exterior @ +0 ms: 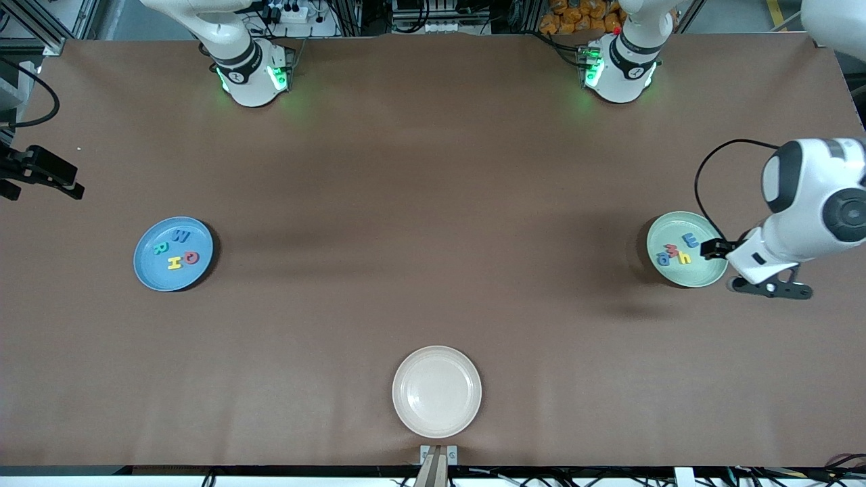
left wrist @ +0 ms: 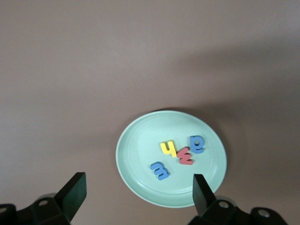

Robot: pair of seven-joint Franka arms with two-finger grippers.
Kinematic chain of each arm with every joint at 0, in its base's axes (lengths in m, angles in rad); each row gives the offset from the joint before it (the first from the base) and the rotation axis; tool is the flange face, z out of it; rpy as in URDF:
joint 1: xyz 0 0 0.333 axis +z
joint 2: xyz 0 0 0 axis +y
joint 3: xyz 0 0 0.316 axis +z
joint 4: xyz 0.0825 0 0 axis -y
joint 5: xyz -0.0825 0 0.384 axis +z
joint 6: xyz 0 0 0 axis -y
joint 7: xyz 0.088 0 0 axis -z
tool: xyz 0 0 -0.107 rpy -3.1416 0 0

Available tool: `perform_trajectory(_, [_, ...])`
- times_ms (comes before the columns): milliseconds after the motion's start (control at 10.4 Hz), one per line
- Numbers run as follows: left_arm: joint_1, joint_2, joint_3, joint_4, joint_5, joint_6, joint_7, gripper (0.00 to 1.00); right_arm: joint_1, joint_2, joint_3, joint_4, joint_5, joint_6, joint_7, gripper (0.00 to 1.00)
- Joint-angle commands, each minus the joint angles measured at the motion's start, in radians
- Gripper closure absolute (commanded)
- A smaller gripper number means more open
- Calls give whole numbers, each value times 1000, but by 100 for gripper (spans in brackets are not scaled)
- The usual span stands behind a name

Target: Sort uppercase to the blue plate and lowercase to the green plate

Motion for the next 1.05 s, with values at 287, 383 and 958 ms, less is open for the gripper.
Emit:
perform_trajectory(287, [-137,-32,8,317,-124,-291,-1,0,-8,-8,3,-4,5,-4,3,0])
perform_trajectory(383, [-190,-55,49,342,-133,-309,-13,0,-10,-6,3,-1,5,-1,2,0])
perform_trajectory(958, [-372,-251,261,336,-270,-349,-64,0,-10,-5,3,-4,7,-2,3,0])
